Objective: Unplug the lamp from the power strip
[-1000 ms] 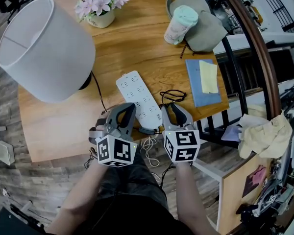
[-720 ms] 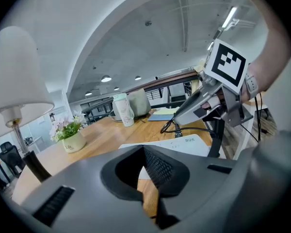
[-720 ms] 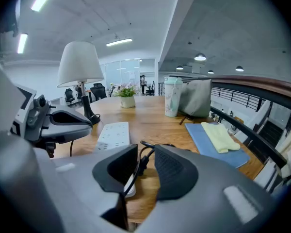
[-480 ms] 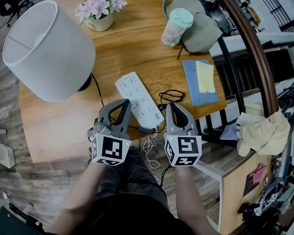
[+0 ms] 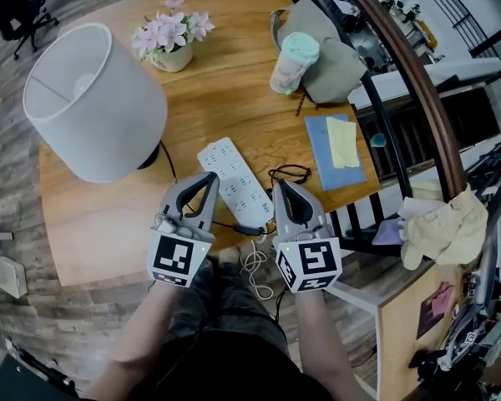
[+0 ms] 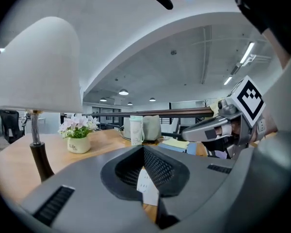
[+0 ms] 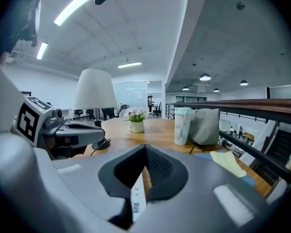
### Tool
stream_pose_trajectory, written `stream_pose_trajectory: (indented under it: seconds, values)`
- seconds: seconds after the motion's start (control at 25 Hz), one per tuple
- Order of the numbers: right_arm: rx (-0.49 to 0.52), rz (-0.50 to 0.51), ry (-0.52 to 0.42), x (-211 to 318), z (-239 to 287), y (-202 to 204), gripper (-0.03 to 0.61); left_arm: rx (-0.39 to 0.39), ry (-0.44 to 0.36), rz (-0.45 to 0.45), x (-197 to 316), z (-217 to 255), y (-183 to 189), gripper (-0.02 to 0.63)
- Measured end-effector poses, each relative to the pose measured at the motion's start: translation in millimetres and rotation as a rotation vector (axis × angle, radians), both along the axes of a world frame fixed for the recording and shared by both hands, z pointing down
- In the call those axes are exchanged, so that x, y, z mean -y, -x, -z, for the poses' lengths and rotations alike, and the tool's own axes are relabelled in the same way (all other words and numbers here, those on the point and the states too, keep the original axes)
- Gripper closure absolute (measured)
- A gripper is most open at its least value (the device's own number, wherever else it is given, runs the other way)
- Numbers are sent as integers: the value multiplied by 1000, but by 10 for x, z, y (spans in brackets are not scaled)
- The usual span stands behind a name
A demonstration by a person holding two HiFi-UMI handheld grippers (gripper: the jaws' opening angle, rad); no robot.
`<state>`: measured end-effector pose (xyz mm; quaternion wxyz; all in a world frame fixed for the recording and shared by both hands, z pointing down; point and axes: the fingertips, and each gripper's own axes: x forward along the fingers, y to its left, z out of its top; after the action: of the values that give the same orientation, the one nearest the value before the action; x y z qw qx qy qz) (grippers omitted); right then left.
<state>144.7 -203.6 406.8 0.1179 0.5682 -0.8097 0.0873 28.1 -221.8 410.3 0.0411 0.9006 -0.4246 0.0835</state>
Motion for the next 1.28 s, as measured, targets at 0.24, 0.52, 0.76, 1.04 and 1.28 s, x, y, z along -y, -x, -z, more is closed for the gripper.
stream_pose_trajectory:
  seconds: [0.24, 0.52, 0.76, 1.04, 1.28]
  values:
    - [11, 16, -27, 15, 157, 55, 572, -22, -21, 13, 23, 157, 54, 618]
    - [14, 21, -58, 52, 339, 112, 572, -52, -35, -3, 41, 319, 68, 618]
    - [17, 18, -82, 49, 478, 112, 572, -97, -27, -13, 46, 423, 80, 618]
    - [23, 10, -105, 48, 634, 83, 572, -125, -40, -27, 70, 578, 95, 618]
    - [25, 17, -123, 47, 740, 104, 571, -146, -39, -33, 81, 641, 114, 618]
